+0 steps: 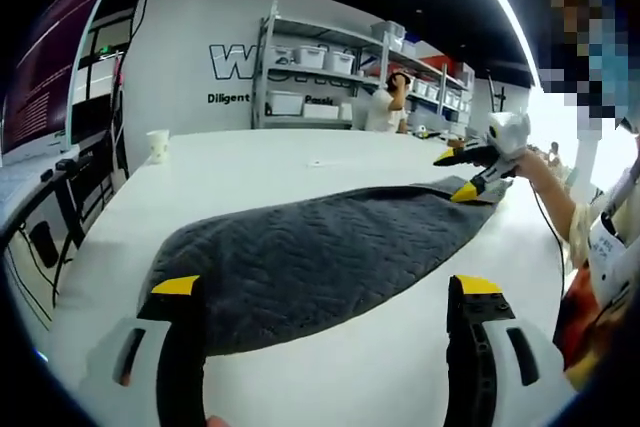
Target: Open the folded towel by lifting each exposed corner and separating the folded layers until the towel lies flat within the target outline without major curled edges
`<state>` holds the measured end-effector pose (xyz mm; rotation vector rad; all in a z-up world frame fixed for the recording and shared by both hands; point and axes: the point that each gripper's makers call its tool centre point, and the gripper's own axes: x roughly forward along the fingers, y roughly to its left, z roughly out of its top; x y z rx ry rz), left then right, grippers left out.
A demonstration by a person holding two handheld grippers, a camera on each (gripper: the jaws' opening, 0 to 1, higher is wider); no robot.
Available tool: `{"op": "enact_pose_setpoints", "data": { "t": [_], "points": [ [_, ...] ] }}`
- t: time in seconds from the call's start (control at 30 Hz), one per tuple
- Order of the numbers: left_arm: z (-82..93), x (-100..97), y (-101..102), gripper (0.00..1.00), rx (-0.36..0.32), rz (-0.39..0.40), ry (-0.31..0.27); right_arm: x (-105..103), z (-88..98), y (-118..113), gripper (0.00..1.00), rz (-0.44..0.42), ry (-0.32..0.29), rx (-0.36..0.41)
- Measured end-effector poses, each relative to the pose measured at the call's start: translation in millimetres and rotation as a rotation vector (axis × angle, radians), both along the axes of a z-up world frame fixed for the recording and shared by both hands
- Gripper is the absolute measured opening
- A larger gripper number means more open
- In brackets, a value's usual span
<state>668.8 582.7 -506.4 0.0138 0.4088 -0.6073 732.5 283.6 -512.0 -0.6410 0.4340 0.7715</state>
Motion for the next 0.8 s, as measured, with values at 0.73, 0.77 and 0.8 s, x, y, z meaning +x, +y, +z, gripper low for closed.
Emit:
{"op": "enact_pose_setpoints", "data": {
  "t": [0.73, 0.77, 0.8],
  "points": [
    [1.4, 0.1, 3.1, 0.98, 0.004, 0.000, 0.003, 32.3, -28.1, 32.5, 0.00, 0.084, -0.052, -0.122],
    [3.2, 0.3, 1.4, 0.98, -0.005, -0.007, -0.003, 32.2, -29.2, 32.1, 0.00, 0.093, -0.056, -0.136],
    [5.3, 0.4, 0.0, 0.98, -0.018, -0.013, -0.008, 31.3, -29.6, 33.2, 0.00, 0.091, -0.055, -0.126]
  ]
}}
